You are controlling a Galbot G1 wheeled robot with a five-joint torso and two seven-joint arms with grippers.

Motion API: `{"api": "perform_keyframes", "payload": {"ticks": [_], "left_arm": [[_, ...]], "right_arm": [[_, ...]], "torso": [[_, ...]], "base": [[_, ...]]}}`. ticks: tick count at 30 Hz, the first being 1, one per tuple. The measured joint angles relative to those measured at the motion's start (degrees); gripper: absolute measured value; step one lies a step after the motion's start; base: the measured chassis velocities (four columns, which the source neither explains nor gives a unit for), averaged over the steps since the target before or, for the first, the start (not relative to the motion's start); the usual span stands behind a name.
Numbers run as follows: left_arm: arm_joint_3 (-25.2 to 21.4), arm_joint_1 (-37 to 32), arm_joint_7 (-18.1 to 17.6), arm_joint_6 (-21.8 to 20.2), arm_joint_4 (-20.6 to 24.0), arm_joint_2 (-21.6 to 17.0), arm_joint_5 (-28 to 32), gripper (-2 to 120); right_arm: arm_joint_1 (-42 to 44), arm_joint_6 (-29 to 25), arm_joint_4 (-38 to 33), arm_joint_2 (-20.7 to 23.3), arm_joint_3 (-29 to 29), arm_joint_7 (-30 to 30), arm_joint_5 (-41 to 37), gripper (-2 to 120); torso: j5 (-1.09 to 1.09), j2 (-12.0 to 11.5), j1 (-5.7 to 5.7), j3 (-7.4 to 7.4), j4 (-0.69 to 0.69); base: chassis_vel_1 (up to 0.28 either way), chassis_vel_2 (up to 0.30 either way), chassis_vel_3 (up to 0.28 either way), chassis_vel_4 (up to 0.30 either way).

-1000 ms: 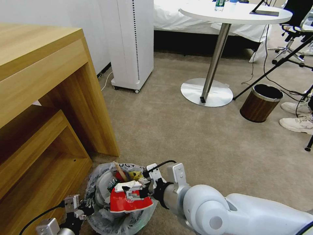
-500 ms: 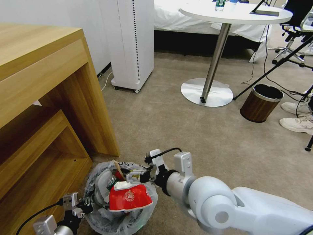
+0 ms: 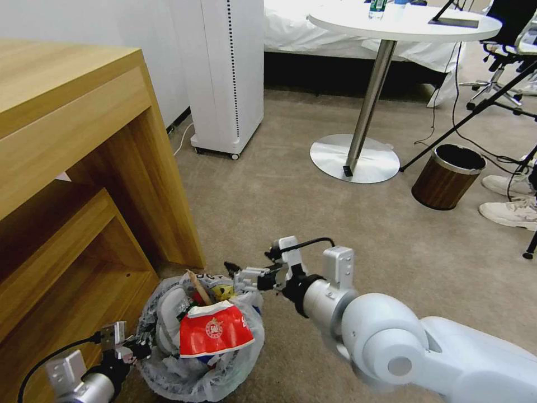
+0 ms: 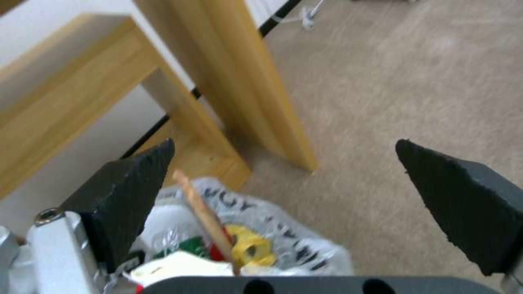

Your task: Pick up the trash bin and place the garbage on the floor into it.

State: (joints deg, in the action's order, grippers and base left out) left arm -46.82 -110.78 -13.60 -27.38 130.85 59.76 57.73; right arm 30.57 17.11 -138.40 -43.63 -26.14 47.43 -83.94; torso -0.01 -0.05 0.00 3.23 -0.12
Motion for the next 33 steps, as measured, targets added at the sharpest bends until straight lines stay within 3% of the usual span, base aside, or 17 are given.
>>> {"api": "perform_keyframes", "payload": {"ticks": [2,4,12,20,33], "left_arm": [[-0.1,0.0,-0.5,-0.2,0.0,-0.4,0.8,0],[-0.3,0.2,-3.9,-1.2,-0.1,-3.8,6.5,0],[0.8,2.8,-9.6,-2.4,-1.6,-10.2,16.4,0],[3.9,7.5,-11.5,-2.6,-4.8,-13.3,20.3,0],[9.6,15.3,-14.4,-2.5,-8.8,-15.3,25.3,0]], "right_arm": [[0.3,0.0,-0.1,0.1,0.5,0.0,0.0,100],[2.2,-0.1,-0.7,0.8,4.1,0.0,0.2,100],[6.6,-0.6,-1.3,3.2,10.7,-0.5,1.5,100],[9.2,-1.1,-1.2,4.4,15.9,-0.7,2.0,100],[10.6,-1.9,0.3,5.4,20.3,-1.5,2.1,100]], "torso": [[0.0,0.0,0.0,0.0,0.0],[0.0,0.0,0.0,0.0,0.01],[0.01,0.0,0.0,0.0,0.0],[0.01,0.0,0.0,0.0,0.0],[0.01,0.0,0.0,0.0,0.0]], "base": [[0.0,0.0,0.0,0.0],[0.0,0.0,0.0,0.0],[0.0,0.0,0.0,0.0],[0.0,0.0,0.0,0.0],[0.0,0.0,0.0,0.0]]}}
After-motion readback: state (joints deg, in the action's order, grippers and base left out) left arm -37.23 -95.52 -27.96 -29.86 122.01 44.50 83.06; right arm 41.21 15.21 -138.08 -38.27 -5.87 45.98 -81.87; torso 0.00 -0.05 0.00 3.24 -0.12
